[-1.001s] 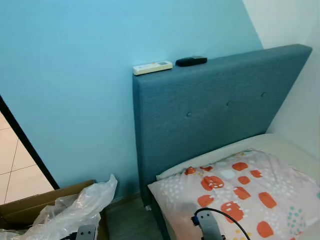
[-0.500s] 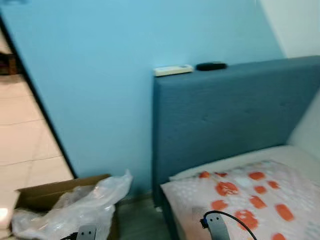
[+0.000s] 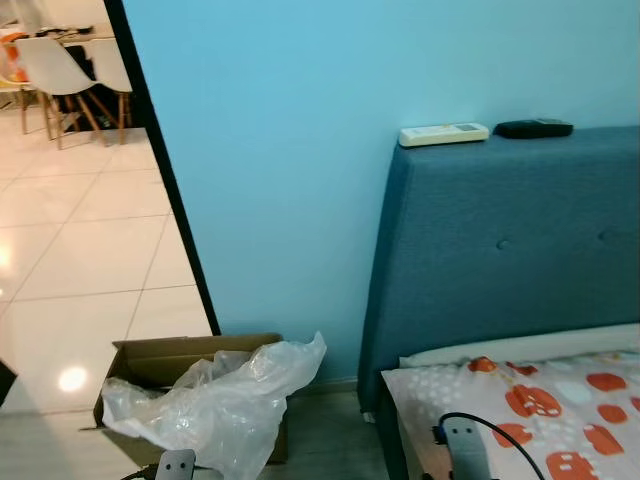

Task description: Clean up the room

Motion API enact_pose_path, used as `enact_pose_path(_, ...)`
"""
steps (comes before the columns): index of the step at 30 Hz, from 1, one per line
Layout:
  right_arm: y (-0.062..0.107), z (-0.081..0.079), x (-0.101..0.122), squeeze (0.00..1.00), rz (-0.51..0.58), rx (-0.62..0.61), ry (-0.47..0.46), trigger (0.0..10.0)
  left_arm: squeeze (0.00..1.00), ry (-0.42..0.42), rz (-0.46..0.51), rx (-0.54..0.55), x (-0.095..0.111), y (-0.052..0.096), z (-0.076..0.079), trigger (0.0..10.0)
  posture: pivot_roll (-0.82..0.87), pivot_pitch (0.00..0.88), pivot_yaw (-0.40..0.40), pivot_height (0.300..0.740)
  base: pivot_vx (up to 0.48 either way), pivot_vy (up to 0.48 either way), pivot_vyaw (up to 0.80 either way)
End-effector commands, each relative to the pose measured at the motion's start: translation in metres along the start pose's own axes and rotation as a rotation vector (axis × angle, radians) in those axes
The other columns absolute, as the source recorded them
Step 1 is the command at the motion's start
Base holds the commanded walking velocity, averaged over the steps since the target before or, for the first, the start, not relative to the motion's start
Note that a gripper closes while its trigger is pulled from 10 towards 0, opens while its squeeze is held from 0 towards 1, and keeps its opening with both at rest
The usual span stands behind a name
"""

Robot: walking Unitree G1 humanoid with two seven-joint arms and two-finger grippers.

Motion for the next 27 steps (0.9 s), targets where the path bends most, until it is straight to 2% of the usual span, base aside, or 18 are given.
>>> enact_pose_path(1,0.000,0.010,-0.001,0.00,-0.014,-0.046,-0.054,10.0,0.00,-0.016,-0.009,-0.007,-0.001,0.000,0.002,10.0,-0.09,0.000,-0.011,0.724,0.000,0.000,0.00)
enact_pose_path(3,0.000,0.010,-0.001,0.00,-0.014,-0.046,-0.054,10.0,0.00,-0.016,-0.009,-0.007,-0.001,0.000,0.002,10.0,-0.09,0.000,-0.011,0.724,0.000,0.000,0.00)
enact_pose_path(4,0.001,0.021,-0.001,0.00,-0.025,-0.087,-0.081,10.0,0.00,-0.019,-0.007,-0.011,0.000,0.000,0.004,10.0,-0.09,0.000,-0.011,0.724,0.000,0.000,0.00)
enact_pose_path(5,0.001,0.021,-0.001,0.00,-0.025,-0.087,-0.081,10.0,0.00,-0.019,-0.007,-0.011,0.000,0.000,0.004,10.0,-0.09,0.000,-0.011,0.724,0.000,0.000,0.00)
enact_pose_path(7,0.002,0.034,-0.003,0.00,-0.042,-0.132,-0.118,10.0,0.00,-0.022,-0.003,-0.018,0.003,-0.001,0.006,10.0,-0.09,0.000,-0.014,0.714,0.000,0.000,0.00)
enact_pose_path(21,0.003,0.049,0.002,0.00,-0.031,-0.186,-0.158,10.0,0.00,-0.015,-0.005,-0.037,0.001,-0.001,0.013,10.0,-0.10,0.000,-0.014,0.679,0.000,0.000,0.00)
enact_pose_path(23,0.004,0.066,0.018,0.00,0.020,-0.236,-0.192,10.0,0.00,-0.008,-0.007,-0.042,-0.001,-0.001,0.014,10.0,-0.10,0.000,-0.011,0.669,0.000,0.000,0.00)
enact_pose_path(25,0.004,0.066,0.018,0.00,0.020,-0.236,-0.192,10.0,0.00,-0.008,-0.007,-0.042,-0.001,-0.001,0.014,10.0,-0.10,0.000,-0.011,0.669,0.000,0.000,0.00)
enact_pose_path(27,0.008,0.089,0.035,0.00,0.078,-0.298,-0.230,10.0,0.00,0.003,-0.002,-0.052,0.000,0.000,0.014,10.0,-0.10,0.000,-0.014,0.659,0.000,0.000,0.00)
Point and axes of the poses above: a point about 5 cm out from each wrist's last joint towards the gripper, its own y axis pointing back from the gripper into the wrist, its own x axis along the axis of the wrist's last joint, z = x × y, the point moved 6 cm from there along -y, pointing out of the wrist towards the gripper, and after that the axes turned 12 degrees about y, right-handed, at the moved point
